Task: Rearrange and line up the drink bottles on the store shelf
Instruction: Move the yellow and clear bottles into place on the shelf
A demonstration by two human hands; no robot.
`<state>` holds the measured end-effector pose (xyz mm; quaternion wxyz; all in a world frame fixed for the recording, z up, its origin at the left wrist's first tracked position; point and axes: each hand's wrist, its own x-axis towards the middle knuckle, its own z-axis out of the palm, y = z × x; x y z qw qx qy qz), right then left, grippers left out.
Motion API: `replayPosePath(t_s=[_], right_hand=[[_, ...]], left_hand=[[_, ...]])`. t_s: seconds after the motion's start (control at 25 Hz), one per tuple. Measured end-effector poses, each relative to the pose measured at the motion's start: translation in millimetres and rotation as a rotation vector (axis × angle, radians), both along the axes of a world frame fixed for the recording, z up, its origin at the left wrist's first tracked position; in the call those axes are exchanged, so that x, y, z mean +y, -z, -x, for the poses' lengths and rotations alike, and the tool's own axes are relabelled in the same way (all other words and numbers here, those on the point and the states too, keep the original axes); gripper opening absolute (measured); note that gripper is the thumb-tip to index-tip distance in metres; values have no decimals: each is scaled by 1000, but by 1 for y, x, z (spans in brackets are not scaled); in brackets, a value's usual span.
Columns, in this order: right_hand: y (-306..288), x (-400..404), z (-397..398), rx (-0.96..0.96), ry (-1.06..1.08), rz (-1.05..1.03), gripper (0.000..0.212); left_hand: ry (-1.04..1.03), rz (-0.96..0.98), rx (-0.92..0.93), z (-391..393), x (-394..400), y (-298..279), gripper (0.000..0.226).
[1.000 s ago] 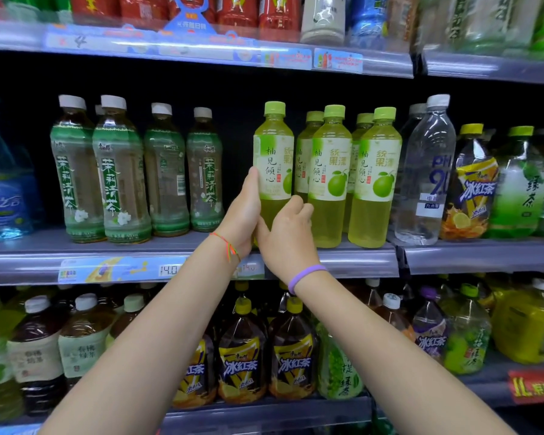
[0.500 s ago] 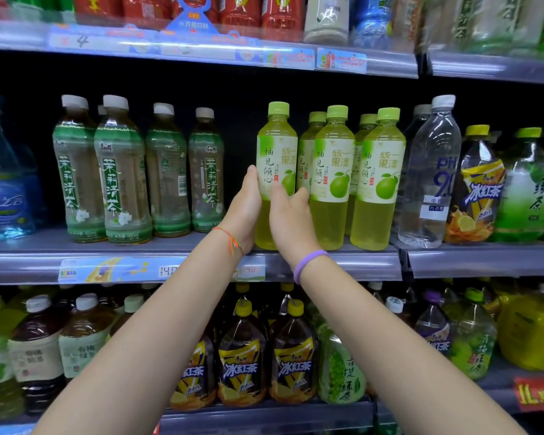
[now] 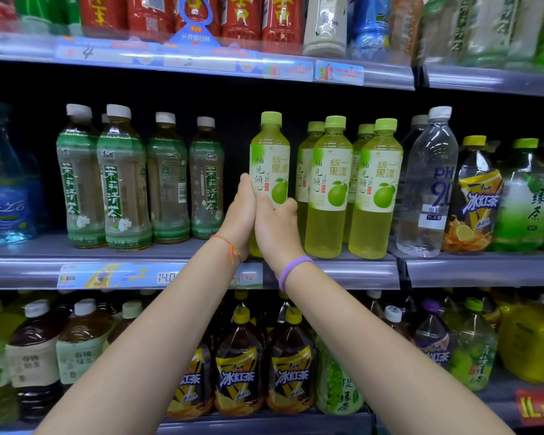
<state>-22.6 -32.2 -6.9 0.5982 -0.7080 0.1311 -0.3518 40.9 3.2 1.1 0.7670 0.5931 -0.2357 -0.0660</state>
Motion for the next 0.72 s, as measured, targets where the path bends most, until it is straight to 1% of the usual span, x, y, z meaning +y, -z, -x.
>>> replayPosePath(t_s=[0.12, 0.24, 0.32, 0.4, 0.44, 0.48, 0.52, 0.56, 0.6, 0.64, 0.68, 0.72], right_hand=[[5, -2, 1, -14, -21, 9, 43], [8, -5, 6, 3, -11, 59, 43], [8, -5, 12, 27, -21, 111, 49], [9, -4, 27, -14, -39, 235, 58], [11, -5, 36, -86, 9, 350, 59], [11, -8, 46, -182, 106, 483, 58], [11, -13, 54, -275, 240, 604, 54], [10, -19, 61, -341, 374, 674, 51], [9, -27, 64, -365, 470, 681, 51], [8, -36, 64, -348, 511, 652, 54], [8, -43, 64, -294, 506, 614, 59], [10, -50, 63, -215, 480, 592, 66]], left_hand=[[-68, -9, 7, -1, -2, -1, 68], [-136, -16, 49, 1, -6, 0, 64], [-166, -31, 70, 5, -6, -3, 63], [-285, -92, 24, 9, -2, -6, 64], [-409, -84, -74, 14, -1, -6, 52], [-544, -15, -211, 22, 1, -4, 31], [-662, 89, -361, 37, 2, -3, 14], [-738, 157, -522, 50, 2, -1, 6], [-786, 161, -657, 62, -1, 0, 5], [-825, 112, -742, 65, -6, 3, 18], [-842, 25, -767, 62, -12, 6, 36], [-834, -56, -742, 60, -16, 6, 53]])
